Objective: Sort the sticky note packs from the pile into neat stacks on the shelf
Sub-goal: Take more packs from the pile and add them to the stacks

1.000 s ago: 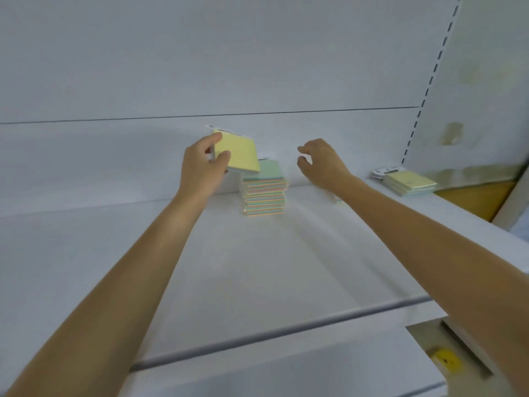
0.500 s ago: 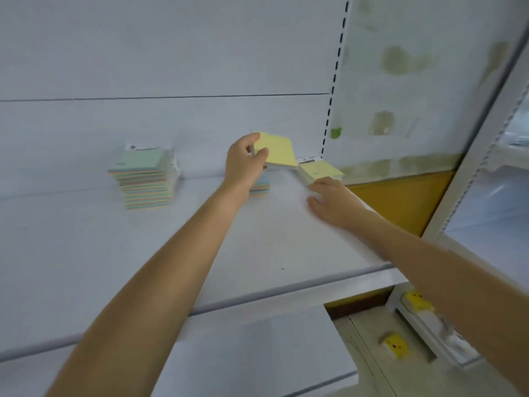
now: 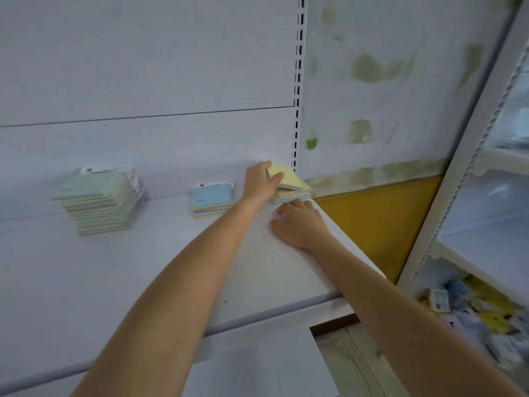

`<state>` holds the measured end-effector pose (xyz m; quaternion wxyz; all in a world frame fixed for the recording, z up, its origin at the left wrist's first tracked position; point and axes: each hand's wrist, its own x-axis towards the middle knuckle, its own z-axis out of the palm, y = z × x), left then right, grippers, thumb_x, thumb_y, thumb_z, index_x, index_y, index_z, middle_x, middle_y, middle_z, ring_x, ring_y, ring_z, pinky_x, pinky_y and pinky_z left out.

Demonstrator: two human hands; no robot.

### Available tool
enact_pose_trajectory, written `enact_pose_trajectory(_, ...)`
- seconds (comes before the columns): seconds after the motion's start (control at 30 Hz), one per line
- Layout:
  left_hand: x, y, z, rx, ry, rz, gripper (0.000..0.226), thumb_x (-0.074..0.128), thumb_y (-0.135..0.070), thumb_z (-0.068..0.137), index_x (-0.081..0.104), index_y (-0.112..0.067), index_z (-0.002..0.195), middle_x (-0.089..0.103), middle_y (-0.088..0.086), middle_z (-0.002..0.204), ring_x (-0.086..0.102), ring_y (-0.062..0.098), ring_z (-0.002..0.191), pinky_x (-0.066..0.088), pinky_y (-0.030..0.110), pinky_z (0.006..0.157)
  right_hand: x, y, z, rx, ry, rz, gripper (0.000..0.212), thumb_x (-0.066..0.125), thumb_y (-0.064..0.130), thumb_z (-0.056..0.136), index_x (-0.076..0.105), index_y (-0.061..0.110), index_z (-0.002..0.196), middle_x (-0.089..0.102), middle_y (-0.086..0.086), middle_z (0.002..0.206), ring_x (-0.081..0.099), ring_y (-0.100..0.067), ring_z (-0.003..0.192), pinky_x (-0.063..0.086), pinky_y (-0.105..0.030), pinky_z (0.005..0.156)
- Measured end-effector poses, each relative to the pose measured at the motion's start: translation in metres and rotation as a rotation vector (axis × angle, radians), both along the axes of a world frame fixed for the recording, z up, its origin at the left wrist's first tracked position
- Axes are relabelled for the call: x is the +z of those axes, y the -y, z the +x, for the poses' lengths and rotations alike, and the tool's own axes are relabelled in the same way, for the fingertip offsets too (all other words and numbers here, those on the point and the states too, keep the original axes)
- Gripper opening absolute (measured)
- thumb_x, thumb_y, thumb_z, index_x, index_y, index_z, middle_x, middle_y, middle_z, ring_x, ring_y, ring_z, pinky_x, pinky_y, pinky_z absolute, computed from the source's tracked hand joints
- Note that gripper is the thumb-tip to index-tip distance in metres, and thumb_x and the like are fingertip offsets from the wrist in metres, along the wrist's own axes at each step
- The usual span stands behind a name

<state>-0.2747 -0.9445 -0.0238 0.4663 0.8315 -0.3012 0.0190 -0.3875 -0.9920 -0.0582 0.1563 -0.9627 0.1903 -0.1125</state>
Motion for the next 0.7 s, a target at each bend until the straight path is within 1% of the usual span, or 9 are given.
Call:
enact_pose_trajectory(0.07,-0.007,0.003,0.002,-0.021,0.094,0.211,0.051,0.055,-0.036,0.089,0.048,-0.002,0.127,0.055,0.024,0.120,0.051,0.035,0.115,0.042,0.036,0.097,-0.001,0.000,0.001,0.002,0.009,-0.003,0.044,0.044,0.038,0.085,0.051,0.018,0.124,0.046,-0.008,0.132,0.034,-0.030,0.127,0.029,-0.039,0.104)
enact_pose_trajectory(0.13,-0.010,0.002,0.006,-0.027,0.169,0.383,0.053,0.047,-0.045,0.091,0.048,-0.005,0.126,0.050,0.022,0.125,0.047,0.036,0.118,0.042,0.041,0.099,-0.002,0.001,0.002,0.006,0.021,-0.007,0.044,0.044,0.038,0.085,0.052,0.017,0.124,0.047,-0.009,0.131,0.035,-0.030,0.126,0.030,-0.039,0.103)
enact_pose_trajectory(0.23,-0.009,-0.001,0.008,-0.034,0.288,0.526,0.051,0.035,-0.049,0.093,0.051,-0.009,0.120,0.048,0.019,0.125,0.044,0.036,0.120,0.040,0.044,0.097,-0.003,0.001,0.003,0.003,0.023,-0.004,0.045,0.044,0.039,0.085,0.052,0.018,0.123,0.047,-0.008,0.130,0.036,-0.029,0.125,0.030,-0.038,0.101)
enact_pose_trajectory(0.37,-0.004,-0.007,0.007,0.009,0.429,0.614,0.049,0.027,-0.046,0.096,0.048,-0.012,0.125,0.048,0.018,0.126,0.043,0.034,0.120,0.040,0.045,0.093,-0.003,0.002,0.004,0.004,0.019,-0.004,0.047,0.044,0.041,0.084,0.051,0.018,0.124,0.047,-0.007,0.130,0.036,-0.029,0.124,0.029,-0.038,0.102)
enact_pose_trajectory(0.47,0.000,-0.019,0.004,0.060,0.515,0.645,0.047,0.027,-0.042,0.098,0.047,-0.010,0.126,0.049,0.018,0.125,0.046,0.034,0.118,0.042,0.043,0.090,-0.003,0.002,0.006,0.004,0.010,-0.012,0.046,0.043,0.040,0.083,0.052,0.018,0.122,0.048,-0.008,0.127,0.037,-0.029,0.122,0.030,-0.038,0.100)
enact_pose_trajectory(0.57,0.002,-0.039,0.000,0.092,0.561,0.686,0.046,0.028,-0.041,0.098,0.048,-0.011,0.127,0.051,0.017,0.124,0.047,0.034,0.117,0.042,0.043,0.089,-0.002,0.000,0.004,0.017,0.020,-0.017,0.043,0.043,0.038,0.084,0.054,0.017,0.120,0.049,-0.008,0.126,0.039,-0.029,0.121,0.031,-0.039,0.100)
enact_pose_trajectory(0.7,0.007,-0.081,-0.002,0.121,0.595,0.728,0.047,0.028,-0.041,0.098,0.048,-0.011,0.126,0.052,0.016,0.125,0.047,0.033,0.118,0.042,0.042,0.090,0.002,-0.011,-0.003,0.078,0.107,-0.037,0.040,0.047,0.030,0.087,0.051,0.017,0.124,0.050,-0.008,0.130,0.040,-0.027,0.124,0.032,-0.038,0.102)
